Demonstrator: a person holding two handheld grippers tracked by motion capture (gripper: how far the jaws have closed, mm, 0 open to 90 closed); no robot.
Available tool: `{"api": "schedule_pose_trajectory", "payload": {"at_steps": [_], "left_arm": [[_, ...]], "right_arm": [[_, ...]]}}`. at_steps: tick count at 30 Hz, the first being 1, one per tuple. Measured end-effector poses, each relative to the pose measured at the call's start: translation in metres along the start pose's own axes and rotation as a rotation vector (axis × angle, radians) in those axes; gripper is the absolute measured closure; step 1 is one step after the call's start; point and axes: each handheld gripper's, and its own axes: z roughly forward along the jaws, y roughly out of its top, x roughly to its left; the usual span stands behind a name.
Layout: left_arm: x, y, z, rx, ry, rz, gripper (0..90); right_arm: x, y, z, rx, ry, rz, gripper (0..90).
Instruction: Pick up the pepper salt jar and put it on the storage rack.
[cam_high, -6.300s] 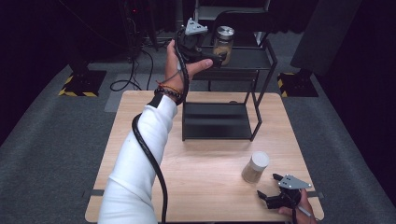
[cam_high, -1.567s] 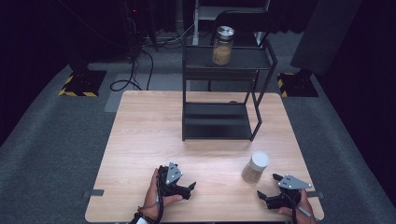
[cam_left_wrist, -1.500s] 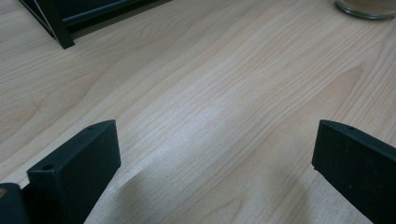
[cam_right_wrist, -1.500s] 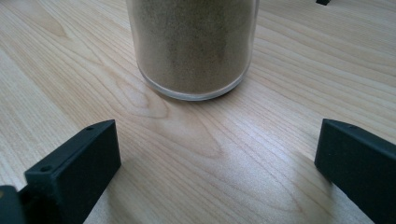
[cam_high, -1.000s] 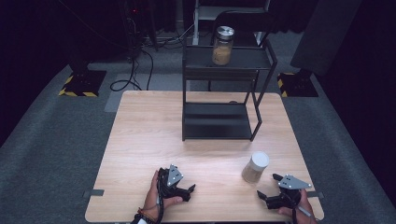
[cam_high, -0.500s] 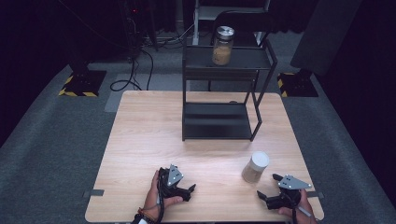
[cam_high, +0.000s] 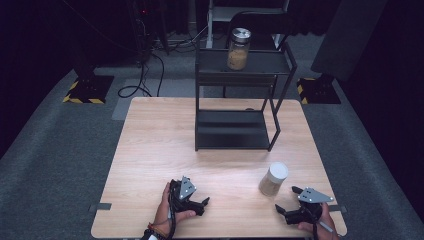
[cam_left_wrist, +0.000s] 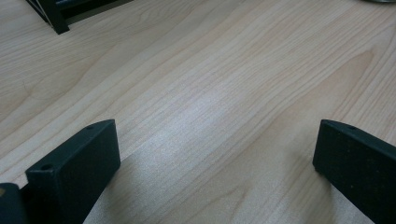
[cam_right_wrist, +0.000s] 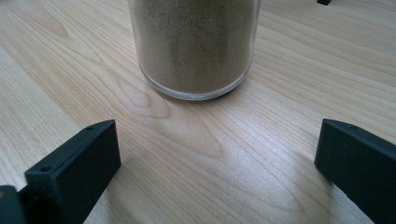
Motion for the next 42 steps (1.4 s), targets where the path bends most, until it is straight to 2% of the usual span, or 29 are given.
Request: {"api": "schedule_pose_trajectory", "payload": {"at_steps": [10,16,22,26,29,33,35,42], "left_arm": [[0.0,0.0,0.0,0.0,0.003,-0.002,0.6],[0.0,0.0,0.0,0.001,0.003,-0.002,0.6],[0.0,0.0,0.0,0.001,0.004,-0.002,0.6],[0.0,0.0,0.0,0.001,0.004,-0.003,0.6],[-0.001,0.0,0.0,0.001,0.005,-0.004,0.5],[0.0,0.0,0.0,0.001,0.005,-0.004,0.5],[0.0,0.001,0.0,0.002,0.005,-0.003,0.5],[0.0,0.0,0.0,0.001,0.005,-0.004,0.5]], "right_arm": [[-0.001,-0.001,-0.001,-0.003,0.001,0.005,1.5],[-0.004,-0.003,-0.003,-0.018,0.004,0.035,1.5],[-0.004,-0.001,-0.004,-0.034,0.002,0.039,1.8],[-0.003,0.009,-0.006,-0.054,0.003,0.015,2.0],[-0.007,0.014,-0.006,-0.084,0.027,0.041,2.0],[-0.009,0.023,-0.006,-0.095,0.028,0.03,2.0],[-0.012,0.025,-0.006,-0.107,0.043,0.036,2.0],[-0.011,0.038,-0.005,-0.117,0.043,0.004,2.0]]}}
